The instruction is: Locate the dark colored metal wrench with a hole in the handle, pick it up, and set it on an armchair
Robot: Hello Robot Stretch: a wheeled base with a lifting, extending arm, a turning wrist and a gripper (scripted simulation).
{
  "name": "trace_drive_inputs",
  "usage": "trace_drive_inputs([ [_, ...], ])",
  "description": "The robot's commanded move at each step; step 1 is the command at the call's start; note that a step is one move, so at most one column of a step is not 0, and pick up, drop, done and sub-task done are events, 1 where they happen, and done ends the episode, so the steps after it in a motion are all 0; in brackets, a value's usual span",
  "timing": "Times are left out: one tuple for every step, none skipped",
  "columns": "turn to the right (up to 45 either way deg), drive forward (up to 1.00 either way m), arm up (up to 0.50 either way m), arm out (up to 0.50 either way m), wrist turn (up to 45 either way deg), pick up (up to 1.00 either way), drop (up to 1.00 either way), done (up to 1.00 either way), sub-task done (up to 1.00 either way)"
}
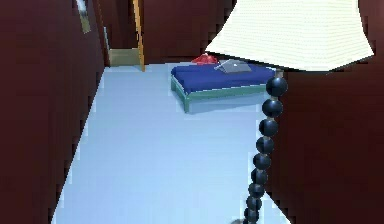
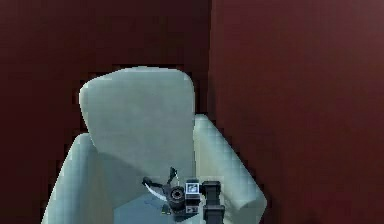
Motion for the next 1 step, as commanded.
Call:
trace_drive_inputs([
  [0.0,0.0,0.0,0.0,0.0,0.0,0.0,1.0,0.0],
])
